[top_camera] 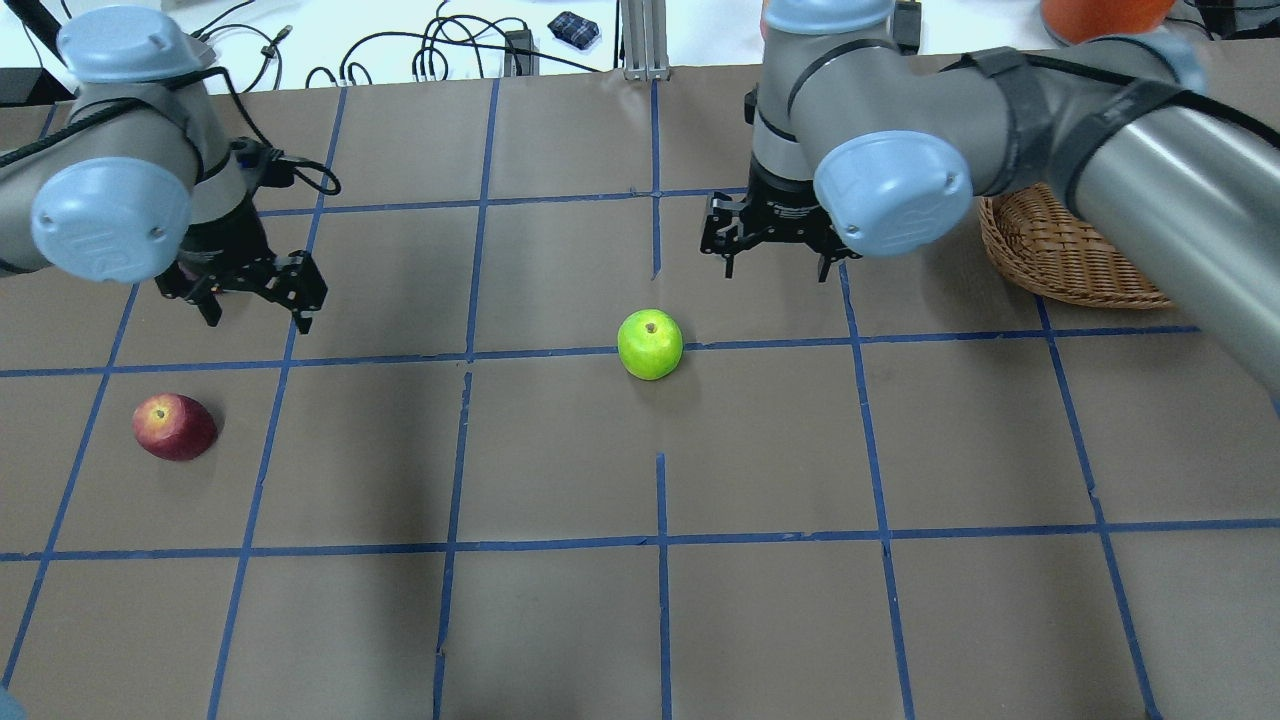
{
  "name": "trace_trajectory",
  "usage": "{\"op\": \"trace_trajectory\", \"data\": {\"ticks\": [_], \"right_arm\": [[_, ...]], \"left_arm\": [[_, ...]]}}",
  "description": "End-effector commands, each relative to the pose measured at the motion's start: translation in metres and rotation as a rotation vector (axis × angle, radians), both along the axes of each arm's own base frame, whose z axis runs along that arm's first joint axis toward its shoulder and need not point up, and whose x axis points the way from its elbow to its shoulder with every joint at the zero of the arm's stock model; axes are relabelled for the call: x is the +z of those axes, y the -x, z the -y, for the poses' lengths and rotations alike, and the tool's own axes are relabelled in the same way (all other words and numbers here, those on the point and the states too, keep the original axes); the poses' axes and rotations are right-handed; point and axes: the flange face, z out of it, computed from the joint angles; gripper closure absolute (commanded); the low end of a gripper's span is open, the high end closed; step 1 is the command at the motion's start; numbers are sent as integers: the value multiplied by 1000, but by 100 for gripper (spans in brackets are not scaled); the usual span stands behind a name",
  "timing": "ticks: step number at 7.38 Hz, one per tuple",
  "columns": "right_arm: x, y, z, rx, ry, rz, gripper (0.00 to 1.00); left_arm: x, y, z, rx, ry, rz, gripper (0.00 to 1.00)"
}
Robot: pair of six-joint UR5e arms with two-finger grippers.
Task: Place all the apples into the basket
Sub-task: 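Move the left gripper to the red apple while the right gripper reaches the green apple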
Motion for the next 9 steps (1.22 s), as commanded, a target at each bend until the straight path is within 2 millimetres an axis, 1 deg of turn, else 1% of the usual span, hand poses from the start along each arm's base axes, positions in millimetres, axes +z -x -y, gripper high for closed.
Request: {"op": "trace_trajectory", "data": {"ticks": [1, 2, 3, 4, 5, 6, 8, 9], "right_arm": [[-41, -49, 16, -39, -9, 30, 0], [-62, -60, 22, -43, -41, 92, 0], [-73, -69, 23, -39, -58, 112, 0], [-86, -72, 24, -38, -78, 108, 0], [-94, -79, 22, -28, -89, 104, 0], [-98, -82, 20, -22, -93, 101, 0], [-119, -84, 24, -23, -109, 100, 0], [-122, -89, 26, -25, -107, 148, 0]], "left_arm": [[-21, -98, -26, -87, -15, -38, 0], [-50, -125, -44, -116, -13, -52, 0], [-79, -147, -60, -157, 30, -25, 0], [-103, -149, -73, -163, 40, -26, 0], [-116, -145, -80, -162, 16, -45, 0], [-123, -146, -78, -162, 6, -53, 0], [-143, -148, -73, -156, -4, -77, 0], [-144, -151, -67, -162, 28, -53, 0]]}}
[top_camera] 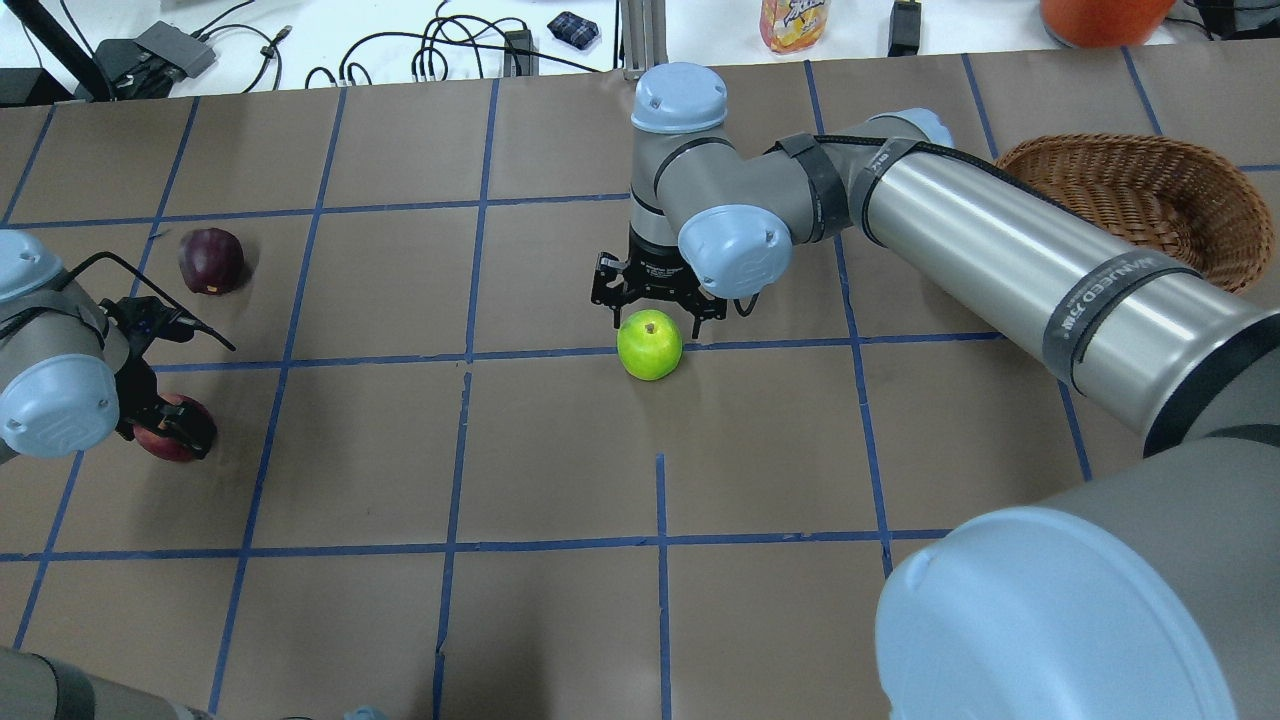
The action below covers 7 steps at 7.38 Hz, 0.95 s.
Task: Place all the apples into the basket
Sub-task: 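Carry the green apple to the basket with right while left grasps the red apple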
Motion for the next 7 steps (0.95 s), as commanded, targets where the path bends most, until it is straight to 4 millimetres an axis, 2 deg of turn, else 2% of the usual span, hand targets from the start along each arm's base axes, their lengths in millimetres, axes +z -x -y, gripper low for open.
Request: {"op": "trace_trajectory", "data": {"ticks": [1, 2, 3, 4, 5, 6, 7], "right_arm": [[-16, -5, 2, -3, -16, 36, 0], [-26, -6, 3, -5, -28, 33, 0], [-31, -6, 3, -4, -31, 30, 0], [-31, -6, 4, -6, -29, 31, 40], [-29, -5, 6, -1, -21, 29, 99], [-21, -3, 9, 6, -6, 26, 100], [7, 6, 24, -16, 28, 34, 100]], "left_arm": [[-9, -4, 7, -3, 26, 11, 1], [-7, -5, 9, -5, 30, 12, 13], [-1, -4, 15, -9, 50, 11, 33], [5, 1, 20, -1, 68, -1, 51], [15, 6, 29, 46, 66, -8, 54], [43, 26, 45, 139, 58, -33, 54], [73, 68, 67, 178, 32, -44, 54]]}}
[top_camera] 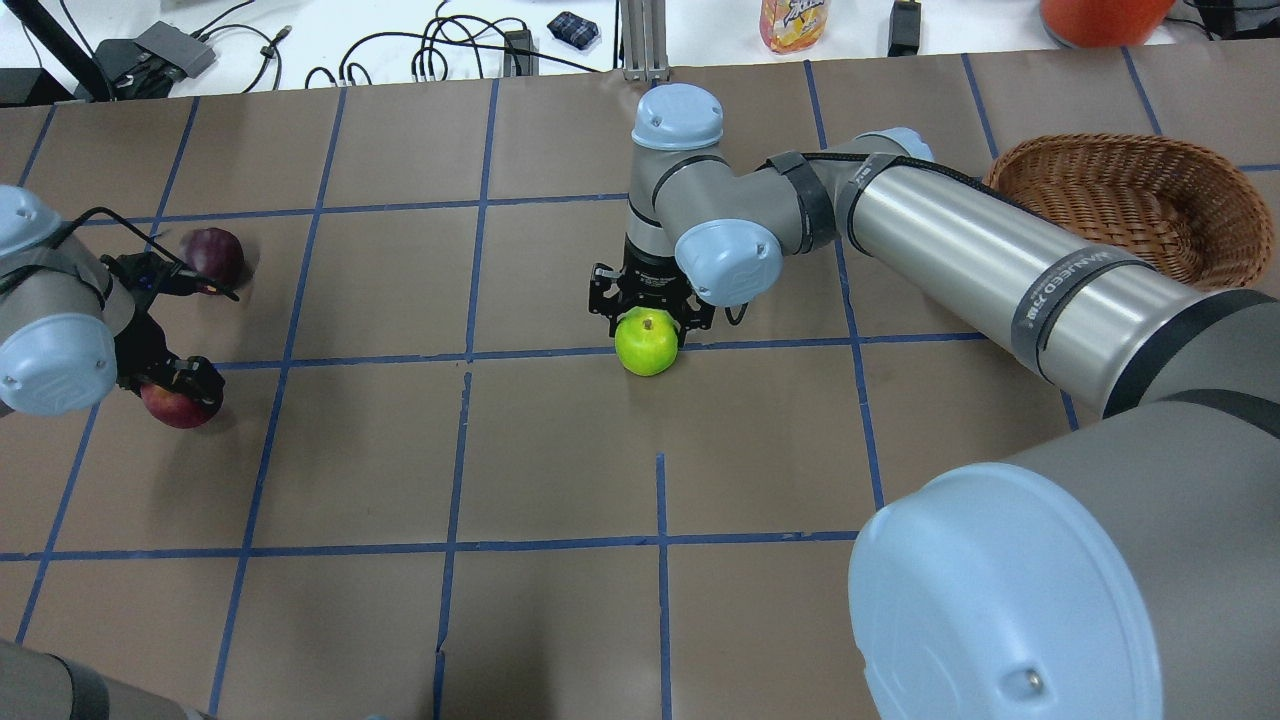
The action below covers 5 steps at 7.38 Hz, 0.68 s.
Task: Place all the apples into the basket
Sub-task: 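Carry the green apple to the basket with right while left grasps the red apple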
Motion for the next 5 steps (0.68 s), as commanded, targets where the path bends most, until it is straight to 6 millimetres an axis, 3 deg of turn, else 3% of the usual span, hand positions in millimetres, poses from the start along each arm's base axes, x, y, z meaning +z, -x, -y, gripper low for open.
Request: {"op": "trace_trajectory", "data": {"ticks": [1, 2, 3, 5], "right_arm": [[61, 33, 27, -49, 34, 0, 100], [97, 115, 61, -171, 15, -4, 100], [136, 196, 79, -192, 21, 2, 100], [157, 338, 95, -122, 43, -63, 100]], "left_arm": [[58, 90, 38, 115, -29, -4, 54], [64, 141, 44, 155, -20, -34, 54], [61, 190, 46, 219, -12, -68, 54], [59, 299, 50, 328, 44, -93, 58]]}}
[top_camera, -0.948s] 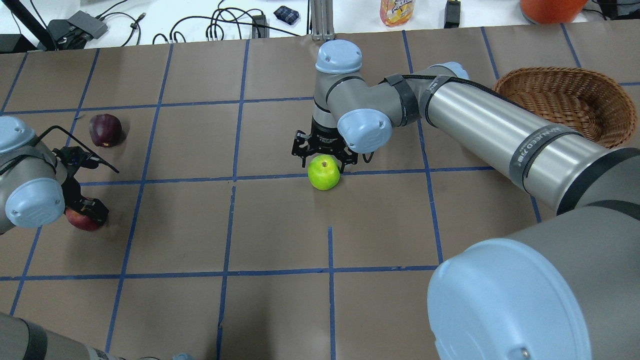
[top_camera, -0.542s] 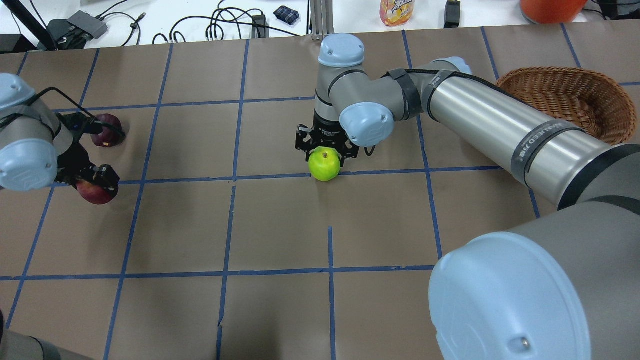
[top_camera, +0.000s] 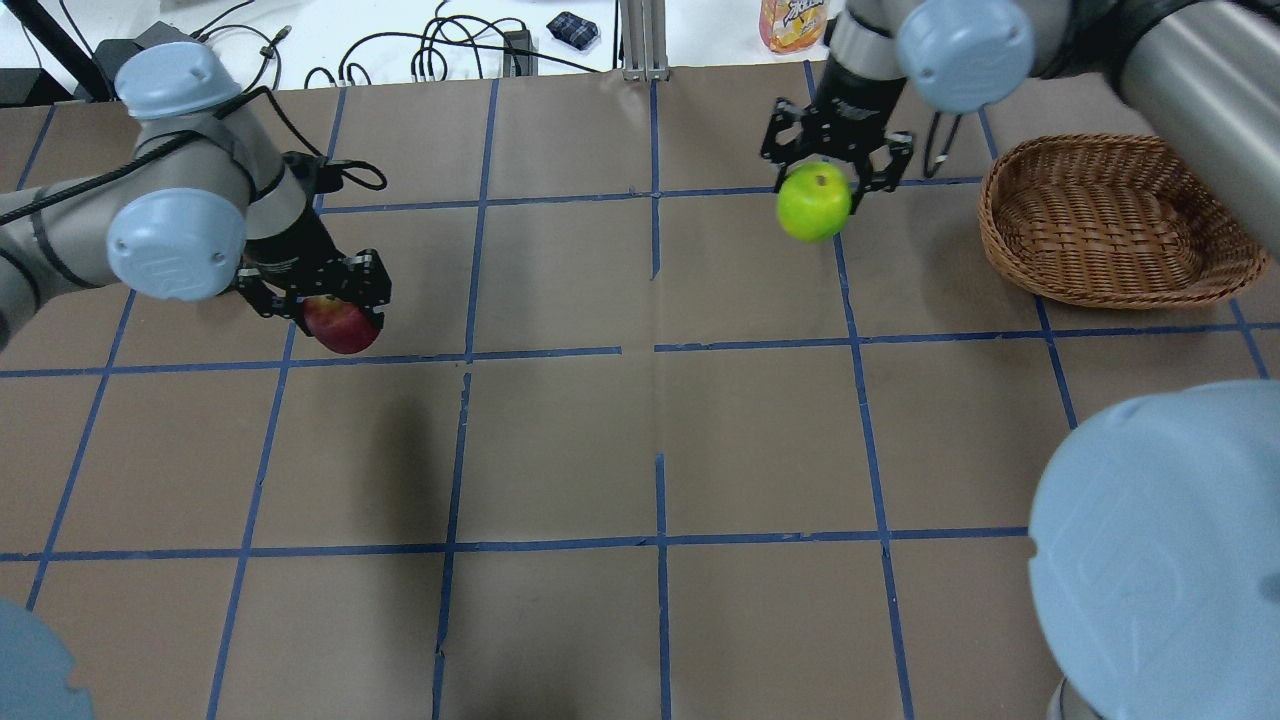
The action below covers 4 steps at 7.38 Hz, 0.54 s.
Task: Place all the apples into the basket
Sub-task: 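Carry the green apple to the basket with right while left grasps the red apple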
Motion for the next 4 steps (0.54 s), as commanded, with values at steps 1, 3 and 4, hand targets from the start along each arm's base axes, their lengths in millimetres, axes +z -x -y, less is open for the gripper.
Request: {"op": "trace_trajectory", "data": {"ticks": [1, 3, 4], "right_arm": [[11, 150, 7, 71, 9, -50, 100], [-15, 223, 14, 203, 9, -156, 100], [-28, 256, 17, 227, 14, -168, 100]], "left_arm": [[-5, 140, -5, 100, 78, -43, 58], [-18, 234, -17, 72, 212, -116, 57], [-56, 244, -22, 45, 150, -97, 55]]}}
